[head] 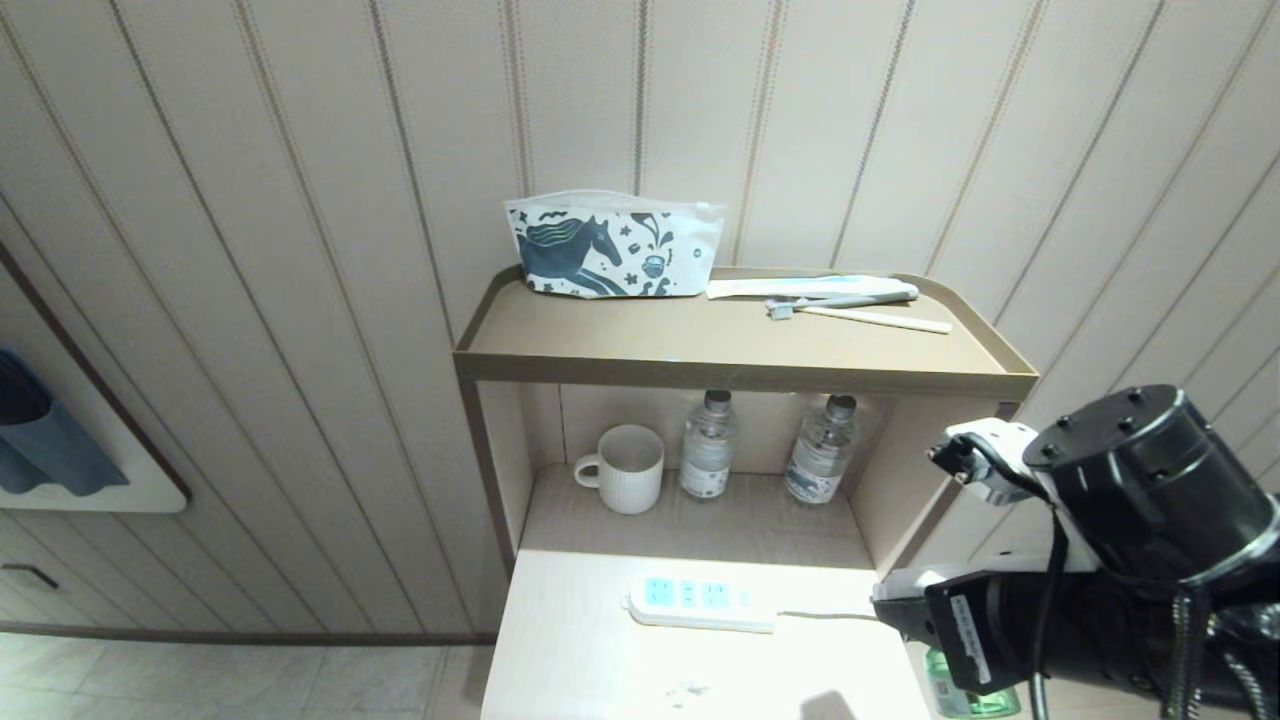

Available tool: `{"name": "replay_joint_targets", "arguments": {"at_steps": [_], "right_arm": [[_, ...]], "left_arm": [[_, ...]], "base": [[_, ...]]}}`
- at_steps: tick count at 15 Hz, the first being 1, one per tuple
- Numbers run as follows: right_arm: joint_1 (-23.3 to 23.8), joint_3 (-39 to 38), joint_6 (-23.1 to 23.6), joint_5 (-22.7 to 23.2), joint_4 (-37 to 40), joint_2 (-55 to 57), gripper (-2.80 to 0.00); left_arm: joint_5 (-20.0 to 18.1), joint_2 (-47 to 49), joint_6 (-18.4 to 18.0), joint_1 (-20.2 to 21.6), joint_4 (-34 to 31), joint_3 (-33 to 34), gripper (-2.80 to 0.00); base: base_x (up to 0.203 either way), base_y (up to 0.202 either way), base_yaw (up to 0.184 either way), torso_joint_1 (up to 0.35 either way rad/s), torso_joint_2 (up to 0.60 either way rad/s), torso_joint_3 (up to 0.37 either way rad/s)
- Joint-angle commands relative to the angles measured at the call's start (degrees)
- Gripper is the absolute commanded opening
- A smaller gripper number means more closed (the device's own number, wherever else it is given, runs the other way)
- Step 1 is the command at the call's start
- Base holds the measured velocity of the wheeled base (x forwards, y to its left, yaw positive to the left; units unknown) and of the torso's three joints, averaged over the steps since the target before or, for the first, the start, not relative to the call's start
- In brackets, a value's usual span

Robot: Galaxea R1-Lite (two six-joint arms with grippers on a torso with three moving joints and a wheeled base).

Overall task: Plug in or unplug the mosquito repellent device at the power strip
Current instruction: Place the mosquito repellent liquid on the table

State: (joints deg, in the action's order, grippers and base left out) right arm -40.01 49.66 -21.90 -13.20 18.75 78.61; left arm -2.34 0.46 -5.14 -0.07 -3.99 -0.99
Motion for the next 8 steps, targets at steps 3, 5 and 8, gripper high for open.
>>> {"name": "replay_joint_targets", "arguments": {"at_steps": [3, 5, 8], "right_arm": [[-0.6, -6.0, 1.7, -2.7, -8.5, -3.0, -2.80], [-0.6, -9.6, 2.9, -3.9, -21.3, -3.5, -2.80], [-0.2, -13.4, 6.0, -4.6, -27.4, -3.8, -2.80]], "left_arm": [[0.8, -0.4, 2.5, -0.1, 1.9, 0.5, -2.80], [1.5, -0.4, 4.6, -0.1, 2.6, 0.6, -2.80], [1.5, -0.4, 4.6, -0.1, 2.7, 0.7, -2.80]], "base": [[0.000, 0.000, 0.000, 0.000, 0.00, 0.000], [0.000, 0.000, 0.000, 0.000, 0.00, 0.000], [0.000, 0.000, 0.000, 0.000, 0.00, 0.000]]}}
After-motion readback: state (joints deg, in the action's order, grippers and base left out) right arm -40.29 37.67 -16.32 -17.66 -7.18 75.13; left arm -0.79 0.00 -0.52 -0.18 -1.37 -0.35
